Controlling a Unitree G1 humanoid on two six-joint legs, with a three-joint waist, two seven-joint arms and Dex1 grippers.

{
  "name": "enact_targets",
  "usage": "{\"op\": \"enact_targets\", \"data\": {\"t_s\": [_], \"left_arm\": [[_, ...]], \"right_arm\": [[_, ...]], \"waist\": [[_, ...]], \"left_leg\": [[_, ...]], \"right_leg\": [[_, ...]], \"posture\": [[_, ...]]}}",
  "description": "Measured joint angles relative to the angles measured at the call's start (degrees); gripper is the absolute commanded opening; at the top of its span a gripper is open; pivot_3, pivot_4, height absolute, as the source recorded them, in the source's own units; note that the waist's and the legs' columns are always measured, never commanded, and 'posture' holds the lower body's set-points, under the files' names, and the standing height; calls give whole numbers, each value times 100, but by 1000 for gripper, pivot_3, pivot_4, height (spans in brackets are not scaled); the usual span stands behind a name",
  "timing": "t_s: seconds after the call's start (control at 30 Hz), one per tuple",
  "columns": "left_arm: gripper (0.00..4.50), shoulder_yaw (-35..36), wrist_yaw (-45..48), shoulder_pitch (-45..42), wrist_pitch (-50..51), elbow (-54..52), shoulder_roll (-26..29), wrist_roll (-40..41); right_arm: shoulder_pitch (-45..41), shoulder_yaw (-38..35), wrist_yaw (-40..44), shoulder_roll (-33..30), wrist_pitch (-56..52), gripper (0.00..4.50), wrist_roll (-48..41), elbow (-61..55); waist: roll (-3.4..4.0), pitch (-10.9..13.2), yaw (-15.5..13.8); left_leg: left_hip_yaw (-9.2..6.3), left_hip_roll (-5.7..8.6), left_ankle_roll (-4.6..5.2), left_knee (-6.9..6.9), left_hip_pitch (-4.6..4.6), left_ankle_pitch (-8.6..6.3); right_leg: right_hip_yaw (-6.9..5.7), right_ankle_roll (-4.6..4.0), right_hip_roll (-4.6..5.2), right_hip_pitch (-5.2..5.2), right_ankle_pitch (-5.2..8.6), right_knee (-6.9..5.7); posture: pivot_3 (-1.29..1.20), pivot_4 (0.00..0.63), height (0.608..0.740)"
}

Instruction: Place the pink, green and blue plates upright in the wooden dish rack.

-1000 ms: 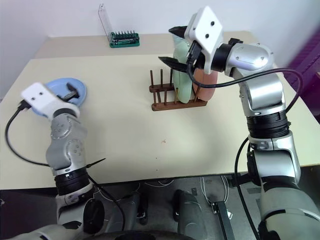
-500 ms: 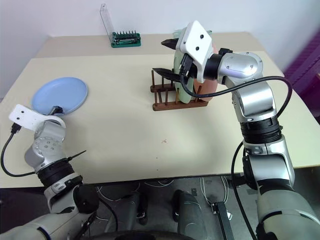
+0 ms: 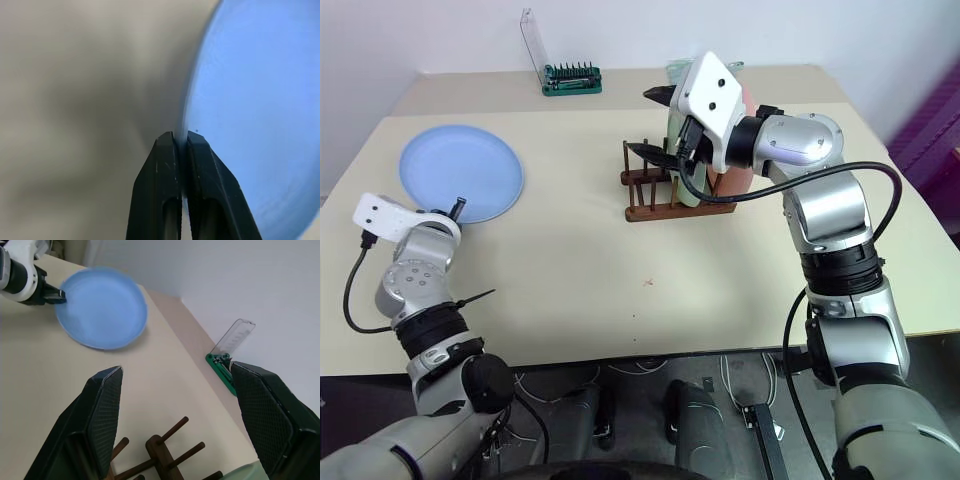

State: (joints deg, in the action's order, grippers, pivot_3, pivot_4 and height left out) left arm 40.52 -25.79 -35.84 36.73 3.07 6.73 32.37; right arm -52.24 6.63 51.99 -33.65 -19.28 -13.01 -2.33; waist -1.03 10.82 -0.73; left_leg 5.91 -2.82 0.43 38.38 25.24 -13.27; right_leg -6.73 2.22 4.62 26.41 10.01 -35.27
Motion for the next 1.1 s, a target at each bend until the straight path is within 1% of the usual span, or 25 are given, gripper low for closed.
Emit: {"op": "enact_targets", "data": {"t_s": [0.07,0.13,0.17,0.2,0.27,0.37,0.47,0.57,0.67,0.83,0.97,1.03,1.07,1.1], "left_arm": [[79,-577,409,124,-5,-334,149,-167],[0,-1005,632,89,-19,-724,178,-232],[0,-1153,632,29,-11,-926,121,-247],[0,-1278,598,-23,11,-1079,70,-264],[0,-1602,346,-168,219,-1559,-126,-361],[0,-2007,54,-487,562,-2072,-408,-350],[0,-2053,-231,-555,921,-2406,-534,-324],[0,-1939,-559,-570,1297,-2631,-740,-284],[0,-1878,-863,-751,1655,-2902,-1030,-172],[0,-1759,-1141,-871,2140,-3216,-1387,101],[0,-1710,-1192,-877,2454,-3256,-1480,276],[0,-1704,-1194,-879,2567,-3260,-1481,332],[0,-1703,-1194,-880,2599,-3263,-1480,334],[0,-1689,-1194,-890,2625,-3274,-1480,336]], "right_arm": [[34,148,57,20,14,3510,66,-59],[96,363,91,135,122,4006,163,-130],[130,493,91,200,240,4359,269,-138],[147,621,87,259,361,4447,372,-135],[141,1050,-88,461,1052,4447,967,3],[19,1621,-457,725,2058,4447,1821,527],[-221,1780,-882,830,2925,4447,2458,1180],[-408,1847,-1313,911,3595,4447,2982,1845],[-592,1938,-1771,1078,4000,4447,3440,2429],[-768,1948,-2268,1192,4391,4447,3835,2955],[-848,1954,-2648,1279,4505,4447,4147,3300],[-903,1954,-2822,1303,4510,3923,4242,3387],[-917,1954,-2882,1312,4509,3571,4302,3414],[-917,1954,-2924,1316,4506,3103,4356,3433]], "waist": [[-1,1,-9],[-1,0,-1],[-1,0,2],[-1,0,3],[-2,0,6],[-2,0,9],[-2,0,23],[-3,1,19],[-6,3,4],[-6,3,8],[-6,3,14],[-6,3,16],[-6,3,15],[-6,3,15]], "left_leg": [[0,0,-2,0,2,1],[2,0,-2,0,1,1],[1,0,-2,0,1,1],[1,0,-2,0,1,1],[0,0,-2,0,1,1],[2,1,-3,0,1,2],[2,1,-5,-2,-1,3],[1,1,-7,-2,0,4],[-1,2,-8,-2,2,5],[-1,3,-7,-2,1,5],[-1,2,-9,-2,1,6],[-1,2,-9,-2,1,6],[-1,2,-9,-2,1,6],[-1,2,-9,-2,1,6]], "right_leg": [[-1,0,0,0,0,1],[1,0,3,0,-1,1],[0,0,2,0,-1,1],[0,0,2,1,0,1],[1,0,1,1,0,1],[3,1,1,2,0,1],[5,0,-3,2,0,1],[4,0,-3,2,0,2],[4,1,-3,1,0,3],[5,1,-2,0,0,4],[4,1,-3,1,0,3],[5,1,-3,1,0,3],[5,0,-3,1,0,3],[5,0,-3,1,0,3]], "posture": [[0,150,730],[0,150,730],[0,150,730],[0,150,730],[0,150,730],[0,150,730],[0,150,730],[0,150,730],[0,150,730],[0,150,730],[0,150,730],[0,150,730],[0,150,730],[0,150,730]]}}
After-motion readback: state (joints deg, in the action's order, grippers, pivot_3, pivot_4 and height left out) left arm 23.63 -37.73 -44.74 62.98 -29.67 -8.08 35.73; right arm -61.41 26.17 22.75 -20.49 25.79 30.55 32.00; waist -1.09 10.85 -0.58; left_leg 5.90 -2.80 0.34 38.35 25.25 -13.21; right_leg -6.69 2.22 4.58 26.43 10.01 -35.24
